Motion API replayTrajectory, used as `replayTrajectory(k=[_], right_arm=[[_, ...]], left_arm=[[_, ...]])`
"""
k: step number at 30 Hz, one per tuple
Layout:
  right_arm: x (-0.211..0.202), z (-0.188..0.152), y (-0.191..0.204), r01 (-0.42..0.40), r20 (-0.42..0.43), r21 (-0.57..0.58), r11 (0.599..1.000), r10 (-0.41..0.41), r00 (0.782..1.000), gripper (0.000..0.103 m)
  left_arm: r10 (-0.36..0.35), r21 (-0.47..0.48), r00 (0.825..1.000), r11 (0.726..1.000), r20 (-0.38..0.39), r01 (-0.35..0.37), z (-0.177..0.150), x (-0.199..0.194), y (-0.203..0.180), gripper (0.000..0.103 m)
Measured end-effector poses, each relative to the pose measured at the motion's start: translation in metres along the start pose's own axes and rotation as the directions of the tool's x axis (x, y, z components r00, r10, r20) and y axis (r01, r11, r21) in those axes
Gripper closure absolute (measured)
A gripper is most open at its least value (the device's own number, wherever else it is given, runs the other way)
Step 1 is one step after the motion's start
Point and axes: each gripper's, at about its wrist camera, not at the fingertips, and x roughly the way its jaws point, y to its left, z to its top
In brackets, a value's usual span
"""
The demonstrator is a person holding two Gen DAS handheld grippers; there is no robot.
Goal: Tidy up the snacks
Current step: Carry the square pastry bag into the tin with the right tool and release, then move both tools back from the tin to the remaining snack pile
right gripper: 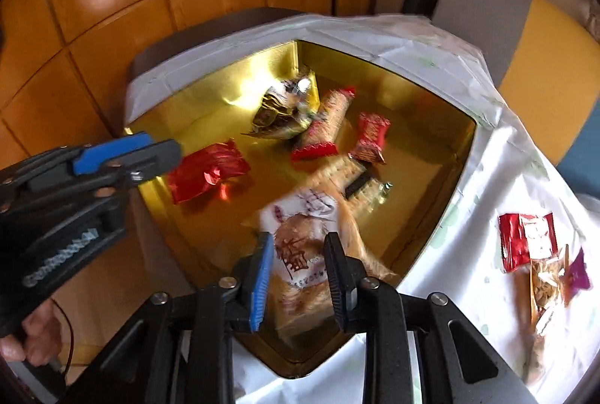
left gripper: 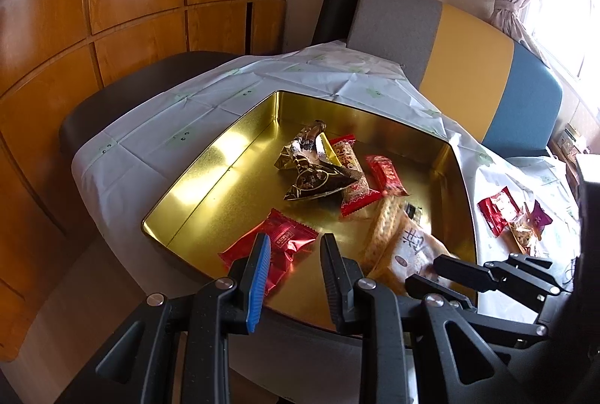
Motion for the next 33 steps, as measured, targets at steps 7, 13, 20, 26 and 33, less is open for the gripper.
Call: replayTrajectory(k=[7,13,20,26,33], right_arm=[[-0.001,-0.006,-0.004,-0.017,-0.012,0.03,0.999,0.018,1.0,0.075],[-0.013,-0.01,-0.009,-0.089,0.026,0.087,0.992,0.088,0.996,0.072],[-0.032,-0.01,-0.011,-0.104,0.096,0.103,0.989,0.094,0.991,0.072],[-0.045,-0.013,-0.015,-0.099,0.124,0.116,0.988,0.084,0.989,0.058],[-0.065,-0.028,-0.042,-0.082,0.151,0.181,0.98,0.055,0.987,0.021]], left_arm=[[-0.002,0.002,1.0,1.0,-0.004,0.002,0.0,0.001,-0.001,0.076],[-0.007,0.013,1.0,1.0,-0.004,0.007,-0.002,0.0,-0.005,0.076],[-0.013,0.023,1.0,1.0,-0.008,0.013,-0.003,0.0,-0.008,0.076],[-0.021,0.039,1.0,0.999,-0.016,0.022,-0.006,0.001,-0.013,0.076],[-0.037,0.049,0.999,0.998,-0.023,0.038,-0.007,0.002,-0.015,0.076]])
